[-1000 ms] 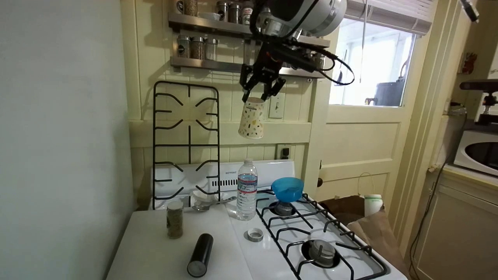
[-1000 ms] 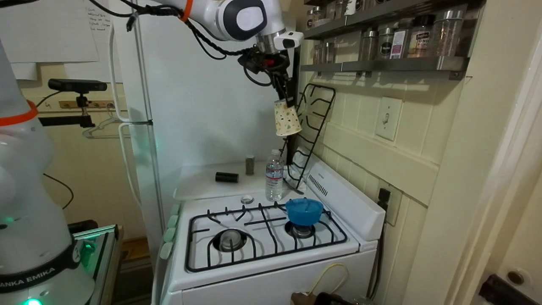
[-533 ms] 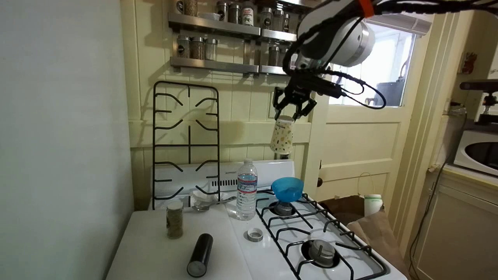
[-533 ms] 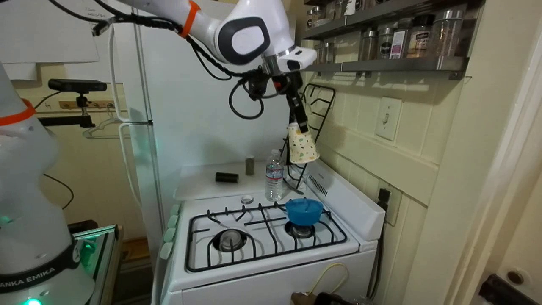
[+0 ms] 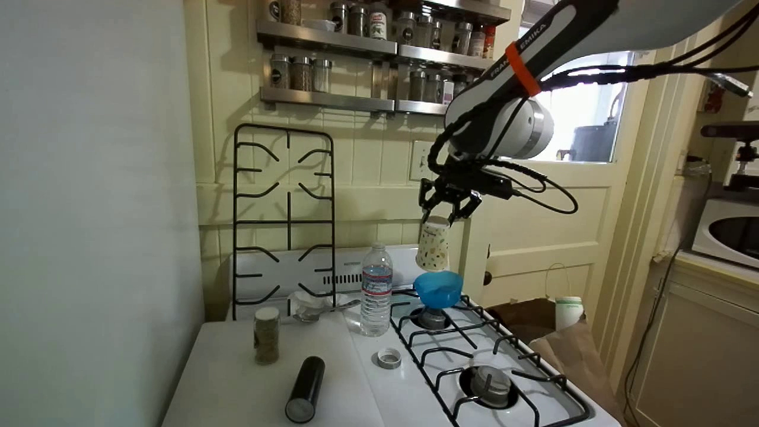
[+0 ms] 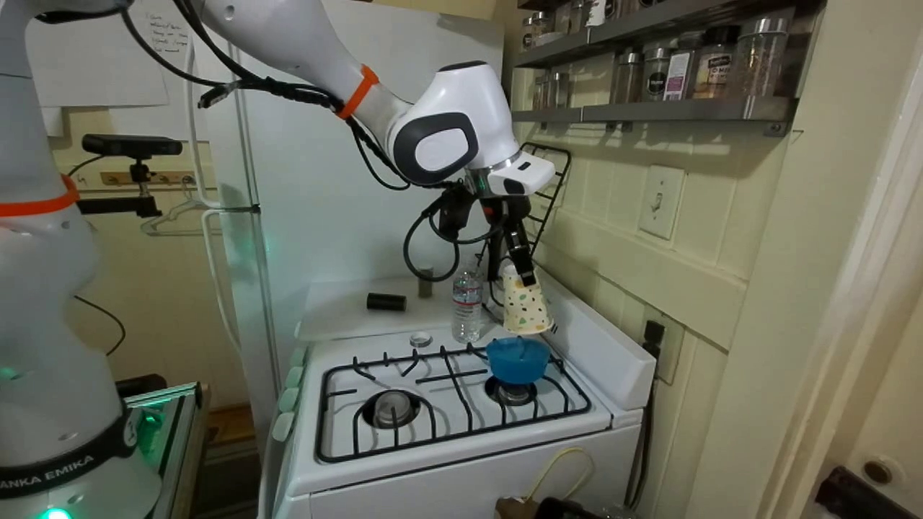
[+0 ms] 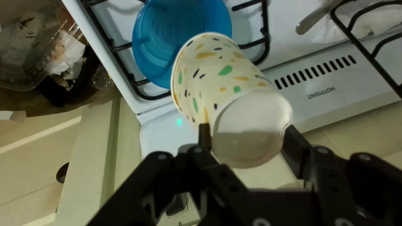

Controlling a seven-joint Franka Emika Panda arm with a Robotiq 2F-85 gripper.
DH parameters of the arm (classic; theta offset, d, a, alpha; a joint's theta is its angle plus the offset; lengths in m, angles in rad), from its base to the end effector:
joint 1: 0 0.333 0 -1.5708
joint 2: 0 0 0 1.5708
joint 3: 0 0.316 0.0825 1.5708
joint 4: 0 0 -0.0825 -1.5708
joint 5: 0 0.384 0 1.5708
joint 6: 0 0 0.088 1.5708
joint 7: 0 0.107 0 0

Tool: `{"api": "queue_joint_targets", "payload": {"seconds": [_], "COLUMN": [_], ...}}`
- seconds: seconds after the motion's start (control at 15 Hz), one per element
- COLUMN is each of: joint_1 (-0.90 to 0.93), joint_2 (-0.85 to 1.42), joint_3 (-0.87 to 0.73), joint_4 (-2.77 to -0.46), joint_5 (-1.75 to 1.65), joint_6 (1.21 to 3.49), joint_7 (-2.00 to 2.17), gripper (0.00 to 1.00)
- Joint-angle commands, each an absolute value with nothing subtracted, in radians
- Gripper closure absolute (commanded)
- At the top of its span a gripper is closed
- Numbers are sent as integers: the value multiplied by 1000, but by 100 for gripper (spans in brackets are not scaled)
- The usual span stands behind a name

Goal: Separate the items on the stove

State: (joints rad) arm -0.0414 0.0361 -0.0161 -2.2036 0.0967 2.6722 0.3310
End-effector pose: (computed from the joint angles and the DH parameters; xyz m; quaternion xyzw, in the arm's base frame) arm 0.5698 -0.0357 0.4120 -0.9500 0.2250 -0.2082 0.0593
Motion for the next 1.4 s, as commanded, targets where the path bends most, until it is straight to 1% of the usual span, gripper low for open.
{"api": "queue_joint_targets", "payload": {"seconds": [0.0, 0.93, 1.0, 1.07, 1.2, 1.27, 1.33], "joint_1": [-30, -18, -17, -15, -12, -10, -7], "joint_2": [43, 104, 104, 103, 94, 87, 80], "joint_3": [-22, -46, -47, -51, -54, -54, -55], "joint_4": [-2212, -2205, -2204, -2203, -2205, -2206, -2206], "joint_5": [99, 33, 29, 17, 5, -3, -12], "joint_6": [2654, 2644, 2636, 2631, 2622, 2620, 2616], "joint_7": [379, 517, 523, 538, 549, 556, 565], "gripper": [67, 67, 24, 15, 3, 0, 0]}}
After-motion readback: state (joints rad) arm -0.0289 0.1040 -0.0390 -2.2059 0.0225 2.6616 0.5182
